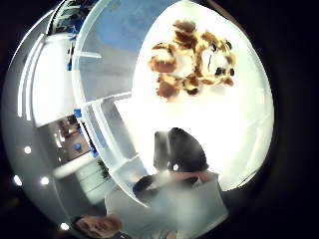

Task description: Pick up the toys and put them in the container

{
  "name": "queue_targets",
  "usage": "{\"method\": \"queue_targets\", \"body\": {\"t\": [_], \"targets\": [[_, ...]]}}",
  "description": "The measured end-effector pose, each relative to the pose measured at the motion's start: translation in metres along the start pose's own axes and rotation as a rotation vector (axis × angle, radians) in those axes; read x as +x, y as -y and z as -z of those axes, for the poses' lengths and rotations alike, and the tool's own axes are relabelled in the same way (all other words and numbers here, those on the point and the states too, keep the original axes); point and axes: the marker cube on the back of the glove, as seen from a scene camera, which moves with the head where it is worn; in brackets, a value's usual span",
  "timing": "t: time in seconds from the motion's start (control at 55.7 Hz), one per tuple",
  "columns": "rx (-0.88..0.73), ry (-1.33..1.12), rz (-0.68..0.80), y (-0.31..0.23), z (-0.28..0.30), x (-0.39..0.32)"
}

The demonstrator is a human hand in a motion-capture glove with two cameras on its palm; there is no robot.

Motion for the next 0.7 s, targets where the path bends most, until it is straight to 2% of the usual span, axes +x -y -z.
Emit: {"method": "queue_targets", "body": {"t": [0.108, 0.215, 0.431, 0.52, 0.592, 0.7], "targets": [[0.066, -0.001, 0.031, -0.021, 0.019, -0.003], [0.173, -0.033, 0.0, -0.068, 0.047, 0.018], [0.316, -0.012, 0.024, -0.201, 0.073, 0.125], [0.349, -0.146, -0.119, -0.249, 0.063, 0.184], [0.359, -0.089, -0.238, -0.273, 0.06, 0.214], [0.389, -0.055, -0.27, -0.302, 0.052, 0.223]]}}
